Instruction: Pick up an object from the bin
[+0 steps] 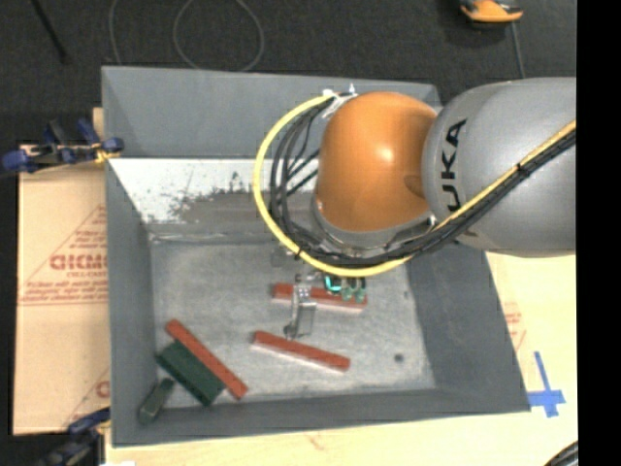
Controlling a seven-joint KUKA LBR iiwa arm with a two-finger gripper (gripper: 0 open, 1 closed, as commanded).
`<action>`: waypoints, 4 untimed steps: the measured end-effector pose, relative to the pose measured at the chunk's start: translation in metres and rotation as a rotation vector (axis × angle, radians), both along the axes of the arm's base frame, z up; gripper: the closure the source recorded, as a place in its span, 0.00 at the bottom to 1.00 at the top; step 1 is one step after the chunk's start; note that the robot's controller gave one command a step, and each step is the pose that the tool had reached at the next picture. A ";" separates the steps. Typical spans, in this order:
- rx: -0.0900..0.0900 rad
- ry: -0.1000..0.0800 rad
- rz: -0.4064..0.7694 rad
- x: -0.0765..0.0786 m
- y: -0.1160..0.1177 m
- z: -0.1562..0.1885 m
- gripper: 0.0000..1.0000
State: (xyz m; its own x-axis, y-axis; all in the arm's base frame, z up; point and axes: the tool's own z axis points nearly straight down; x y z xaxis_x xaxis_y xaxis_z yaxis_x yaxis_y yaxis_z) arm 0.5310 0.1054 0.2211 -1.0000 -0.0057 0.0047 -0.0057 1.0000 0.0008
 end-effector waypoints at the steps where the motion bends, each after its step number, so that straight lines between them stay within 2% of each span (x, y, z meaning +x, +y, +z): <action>1: -0.001 -0.002 0.262 0.012 -0.040 -0.108 0.00; 2: 0.001 -0.023 0.158 -0.053 -0.029 -0.145 0.00; 3: 0.001 -0.009 0.156 -0.057 -0.029 -0.147 1.00; 4: -0.001 -0.017 0.119 -0.035 -0.033 -0.013 1.00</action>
Offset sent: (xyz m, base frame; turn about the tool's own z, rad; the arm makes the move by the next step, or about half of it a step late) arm 0.0122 -0.0378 -0.1058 -0.2642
